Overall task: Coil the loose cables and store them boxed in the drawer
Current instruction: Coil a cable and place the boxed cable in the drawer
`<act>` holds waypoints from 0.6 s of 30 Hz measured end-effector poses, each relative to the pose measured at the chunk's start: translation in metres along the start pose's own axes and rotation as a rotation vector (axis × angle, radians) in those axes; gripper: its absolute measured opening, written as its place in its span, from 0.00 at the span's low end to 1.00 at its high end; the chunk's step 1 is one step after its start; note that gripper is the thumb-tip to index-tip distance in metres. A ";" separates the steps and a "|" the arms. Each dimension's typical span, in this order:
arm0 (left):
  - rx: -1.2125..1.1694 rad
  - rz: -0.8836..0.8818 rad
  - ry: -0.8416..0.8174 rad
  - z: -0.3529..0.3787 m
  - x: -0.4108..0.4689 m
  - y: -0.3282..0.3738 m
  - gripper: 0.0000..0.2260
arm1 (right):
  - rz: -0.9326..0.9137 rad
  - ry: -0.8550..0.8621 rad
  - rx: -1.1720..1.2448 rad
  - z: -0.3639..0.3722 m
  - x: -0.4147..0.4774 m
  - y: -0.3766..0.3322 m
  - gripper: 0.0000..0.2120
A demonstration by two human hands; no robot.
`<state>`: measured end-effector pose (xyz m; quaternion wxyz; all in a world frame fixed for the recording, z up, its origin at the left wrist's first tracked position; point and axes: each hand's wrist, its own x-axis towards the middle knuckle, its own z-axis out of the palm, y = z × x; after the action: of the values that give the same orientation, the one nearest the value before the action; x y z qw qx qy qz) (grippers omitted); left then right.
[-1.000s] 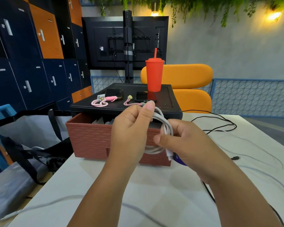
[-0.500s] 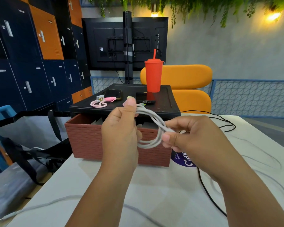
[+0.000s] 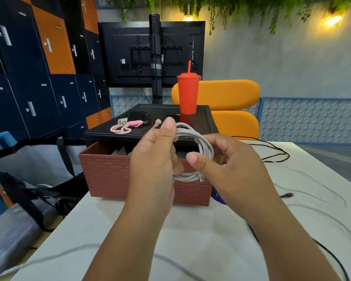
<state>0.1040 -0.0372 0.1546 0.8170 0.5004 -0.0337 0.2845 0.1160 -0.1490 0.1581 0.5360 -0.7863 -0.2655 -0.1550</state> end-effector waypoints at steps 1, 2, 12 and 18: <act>0.007 -0.009 0.003 0.001 -0.001 0.000 0.12 | -0.021 0.027 -0.045 0.001 -0.001 0.000 0.04; 0.012 -0.018 0.013 0.000 -0.001 0.001 0.11 | -0.033 0.037 -0.083 0.002 -0.001 0.000 0.04; -0.058 -0.052 0.182 -0.008 0.008 0.004 0.11 | 0.013 -0.180 -0.065 -0.005 -0.003 -0.006 0.15; -0.048 -0.215 -0.006 0.001 0.003 0.001 0.10 | 0.094 -0.082 0.132 -0.022 0.001 -0.001 0.08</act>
<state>0.1060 -0.0359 0.1572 0.8545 0.4822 0.0108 0.1929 0.1173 -0.1692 0.1676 0.5820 -0.7666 -0.2594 -0.0795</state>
